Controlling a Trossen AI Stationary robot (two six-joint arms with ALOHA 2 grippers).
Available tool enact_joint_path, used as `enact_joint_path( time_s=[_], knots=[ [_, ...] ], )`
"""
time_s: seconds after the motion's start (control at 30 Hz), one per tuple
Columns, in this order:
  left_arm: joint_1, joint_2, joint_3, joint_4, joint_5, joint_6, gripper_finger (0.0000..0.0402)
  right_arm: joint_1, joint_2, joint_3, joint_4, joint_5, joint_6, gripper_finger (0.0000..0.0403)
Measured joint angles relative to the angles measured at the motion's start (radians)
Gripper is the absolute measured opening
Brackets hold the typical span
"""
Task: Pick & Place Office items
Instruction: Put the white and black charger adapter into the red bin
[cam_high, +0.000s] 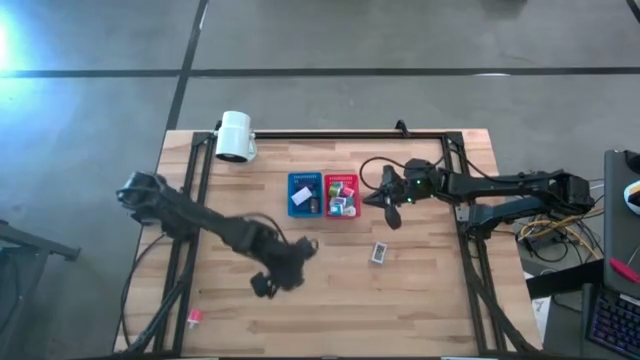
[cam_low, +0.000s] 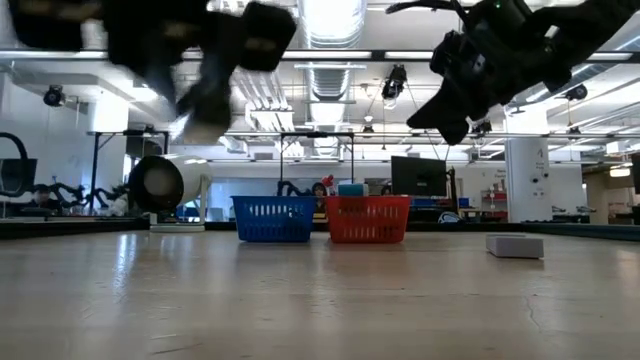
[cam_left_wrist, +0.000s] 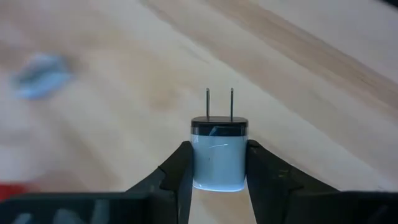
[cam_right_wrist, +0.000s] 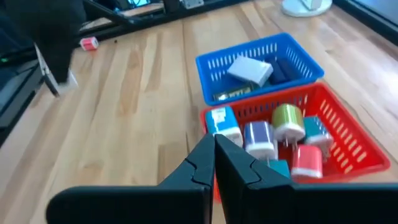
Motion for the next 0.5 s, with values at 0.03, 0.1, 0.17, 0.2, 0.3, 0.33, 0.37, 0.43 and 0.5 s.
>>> enact_joint_path(
  time_s=[0.03,0.1,0.17,0.2,0.3,0.33,0.37,0.43,0.5],
  knots=[
    [0.02,-0.029,0.0,0.014,-0.002,0.001,0.0117,0.0,0.0,-0.008,0.005,0.0,0.0,0.0008],
    [0.062,-0.084,0.0,0.044,-0.006,0.004,0.0117,0.0,0.0,-0.029,0.013,0.004,0.0,0.0008],
    [0.115,-0.137,0.0,0.107,-0.005,0.002,0.0117,0.0,0.0,-0.05,0.024,0.017,0.001,0.0008],
    [0.145,-0.157,0.0,0.145,-0.005,-0.011,0.0117,0.0,0.0,-0.059,0.032,0.02,0.002,0.0008],
    [0.252,-0.197,0.002,0.27,-0.021,-0.083,0.0117,0.004,0.0,-0.087,0.056,0.023,0.008,0.0008],
    [0.288,-0.2,0.002,0.304,-0.029,-0.114,0.0117,0.006,0.0,-0.098,0.069,0.023,0.013,0.0008],
    [0.326,-0.201,0.002,0.33,-0.032,-0.145,0.0117,0.01,0.0,-0.11,0.086,0.023,0.022,0.0008],
    [0.403,-0.192,0.002,0.364,-0.032,-0.213,0.0117,0.022,0.0,-0.141,0.134,0.029,0.044,0.0008],
    [0.473,-0.166,0.003,0.383,-0.031,-0.304,0.0117,0.036,0.0,-0.178,0.202,0.051,0.052,0.0008]
  ],
)
